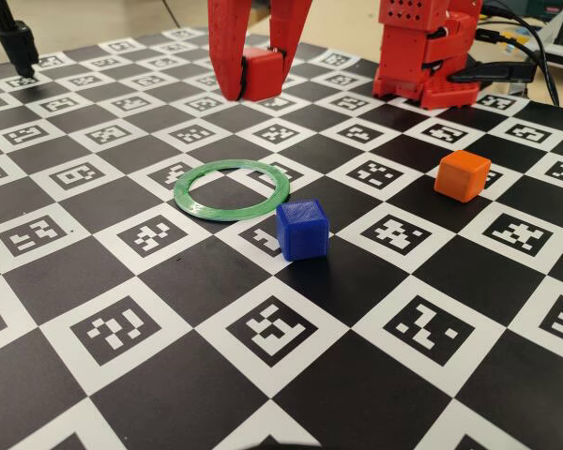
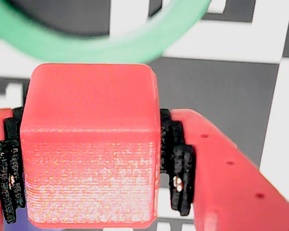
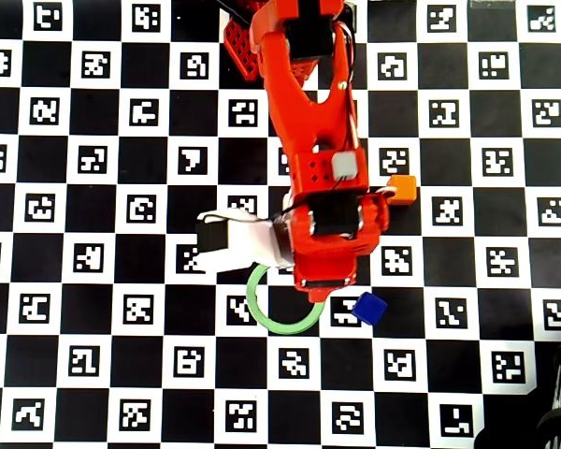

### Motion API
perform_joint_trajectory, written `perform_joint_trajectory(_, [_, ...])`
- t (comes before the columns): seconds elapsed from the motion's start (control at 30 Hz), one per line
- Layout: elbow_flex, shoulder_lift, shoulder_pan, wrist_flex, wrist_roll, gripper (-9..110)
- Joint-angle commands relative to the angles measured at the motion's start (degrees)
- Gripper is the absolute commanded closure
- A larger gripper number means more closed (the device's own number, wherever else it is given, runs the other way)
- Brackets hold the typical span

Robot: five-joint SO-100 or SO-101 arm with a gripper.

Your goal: Grab the red cube then put it in the green circle then put the blue cube on top and finally the orange cube on top

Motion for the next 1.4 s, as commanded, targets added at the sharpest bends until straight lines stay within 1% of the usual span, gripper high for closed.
perform_joint_trajectory(0.0, [1.41, 1.76, 0.88, -4.04, -0.44, 97])
perform_joint_trajectory(0.23, [5.89, -0.09, 1.14, -9.93, -0.97, 97])
perform_joint_trajectory(0.77, [7.56, -6.77, 2.99, -16.61, -2.29, 97])
perform_joint_trajectory(1.37, [7.73, -8.61, 3.78, -17.75, -3.78, 97])
